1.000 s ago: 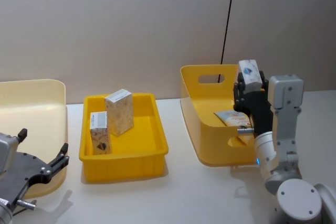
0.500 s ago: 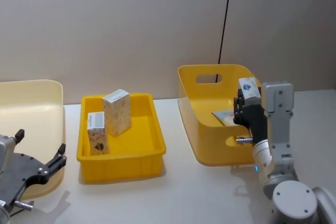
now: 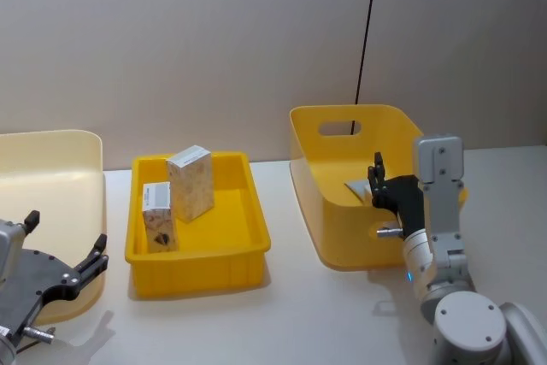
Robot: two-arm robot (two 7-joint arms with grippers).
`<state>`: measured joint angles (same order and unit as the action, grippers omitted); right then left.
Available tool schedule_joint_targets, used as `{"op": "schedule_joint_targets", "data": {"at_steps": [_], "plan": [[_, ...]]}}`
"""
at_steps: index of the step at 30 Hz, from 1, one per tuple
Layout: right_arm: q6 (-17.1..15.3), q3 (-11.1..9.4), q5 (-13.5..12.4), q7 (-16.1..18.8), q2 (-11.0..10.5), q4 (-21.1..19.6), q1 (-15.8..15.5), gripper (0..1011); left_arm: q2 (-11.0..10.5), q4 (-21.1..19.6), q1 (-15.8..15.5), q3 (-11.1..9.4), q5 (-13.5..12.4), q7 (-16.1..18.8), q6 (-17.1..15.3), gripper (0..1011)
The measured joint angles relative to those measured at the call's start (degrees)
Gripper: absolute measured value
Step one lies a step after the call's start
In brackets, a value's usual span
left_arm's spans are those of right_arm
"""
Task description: Bimanual collaborative sorting of washing and personal care products
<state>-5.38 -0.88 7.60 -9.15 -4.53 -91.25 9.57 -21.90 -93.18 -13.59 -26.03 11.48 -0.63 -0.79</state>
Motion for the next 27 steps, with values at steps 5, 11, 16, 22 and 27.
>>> {"op": "schedule_joint_targets", "data": {"at_steps": [5, 11, 16, 22, 27], "plan": [[-0.35, 0.07, 0.12, 0.13, 0.11, 0.26, 0.13, 743, 0.0, 0.0, 0.0, 0.0, 0.0, 0.0, 0.0, 1002], [-0.58, 0.1, 0.22, 0.19, 0.17, 0.41, 0.23, 881, 0.0, 0.0, 0.0, 0.0, 0.0, 0.0, 0.0, 1002], [-0.58, 0.1, 0.27, 0.3, 0.24, 0.49, 0.27, 1001, 0.0, 0.0, 0.0, 0.0, 0.0, 0.0, 0.0, 1002], [1.22, -0.06, -0.2, 1.27, 0.19, 0.41, 0.23, 1001, 0.0, 0.0, 0.0, 0.0, 0.0, 0.0, 0.0, 1002], [4.03, -0.27, -1.65, 3.16, -0.09, -0.05, 0.02, 1001, 0.0, 0.0, 0.0, 0.0, 0.0, 0.0, 0.0, 1002]]}}
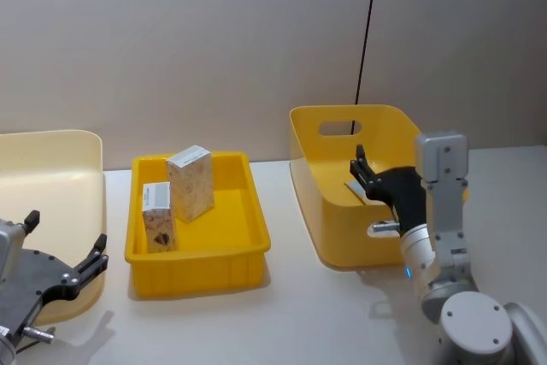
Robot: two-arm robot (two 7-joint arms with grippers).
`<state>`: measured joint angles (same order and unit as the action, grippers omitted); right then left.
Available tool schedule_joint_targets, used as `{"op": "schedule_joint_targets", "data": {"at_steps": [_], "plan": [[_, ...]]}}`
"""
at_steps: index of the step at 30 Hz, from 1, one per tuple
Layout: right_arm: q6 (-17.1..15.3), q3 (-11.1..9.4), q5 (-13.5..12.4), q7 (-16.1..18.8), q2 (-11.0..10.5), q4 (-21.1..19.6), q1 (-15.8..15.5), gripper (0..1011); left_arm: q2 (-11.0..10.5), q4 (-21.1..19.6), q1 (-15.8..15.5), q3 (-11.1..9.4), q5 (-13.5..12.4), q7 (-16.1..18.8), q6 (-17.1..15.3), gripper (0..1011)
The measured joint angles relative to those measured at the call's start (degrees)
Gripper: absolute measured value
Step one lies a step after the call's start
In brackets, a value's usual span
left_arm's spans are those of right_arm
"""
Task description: Bimanual collaborative sorting of washing and personal care products
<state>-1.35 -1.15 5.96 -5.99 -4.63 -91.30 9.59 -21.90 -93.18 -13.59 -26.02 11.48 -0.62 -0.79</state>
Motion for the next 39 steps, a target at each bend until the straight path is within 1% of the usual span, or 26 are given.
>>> {"op": "schedule_joint_targets", "data": {"at_steps": [5, 8, 10, 13, 18, 22, 25, 28, 29, 30, 33, 37, 38, 39], "plan": [[2.61, -0.16, -1.75, 2.28, -0.31, -0.63, -0.29, 1001, 0.0, 0.0, 0.0, 0.0, 0.0, 0.0, 0.0, 1002], [4.67, -0.27, -3.62, 4.58, -0.58, -1.31, -0.56, 1001, 0.0, 0.0, 0.0, 0.0, 0.0, 0.0, 0.0, 1002], [5.08, -0.29, -3.98, 5.02, -0.66, -1.49, -0.63, 1001, 0.0, 0.0, 0.0, 0.0, 0.0, 0.0, 0.0, 1002], [6.91, -0.34, -5.83, 7.21, -0.89, -2.27, -0.92, 1001, 0.0, 0.0, 0.0, 0.0, 0.0, 0.0, 0.0, 1002], [7.33, -0.3, -6.33, 7.74, -1.0, -2.48, -1.04, 1001, 0.0, 0.0, 0.0, 0.0, 0.0, 0.0, 0.0, 1002], [7.05, 0.2, -6.87, 7.74, -1.49, -2.72, -1.36, 1001, 0.0, 0.0, 0.0, 0.0, 0.0, 0.0, 0.0, 1002], [6.52, 1.15, -7.91, 7.86, -2.36, -3.17, -1.97, 1001, 0.0, 0.0, 0.0, 0.0, 0.0, 0.0, 0.0, 1002], [5.8, 2.51, -9.39, 8.04, -3.66, -3.9, -2.85, 1001, 0.0, 0.0, 0.0, 0.0, 0.0, 0.0, 0.0, 1002], [5.38, 3.26, -10.18, 8.17, -4.36, -4.3, -3.3, 1001, 0.0, 0.0, 0.0, 0.0, 0.0, 0.0, 0.0, 1001], [5.38, 3.26, -10.18, 8.17, -4.36, -4.3, -3.3, 1001, 0.0, 0.0, 0.0, 0.0, 0.0, 0.0, 0.0, 1002], [4.17, 5.38, -12.55, 8.49, -6.37, -5.38, -4.7, 1001, 0.0, 0.0, 0.0, 0.0, 0.0, 0.0, 0.0, 1002], [3.08, 7.45, -14.92, 8.84, -8.34, -6.47, -6.07, 1001, 0.0, 0.0, 0.0, 0.0, 0.0, 0.0, 0.0, 1002], [2.6, 8.28, -15.85, 8.96, -9.15, -6.93, -6.62, 1001, 0.0, 0.0, 0.0, 0.0, 0.0, 0.0, 0.0, 1001], [2.6, 8.28, -15.85, 8.96, -9.15, -6.93, -6.62, 1001, 0.0, 0.0, 0.0, 0.0, 0.0, 0.0, 0.0, 1002]]}}
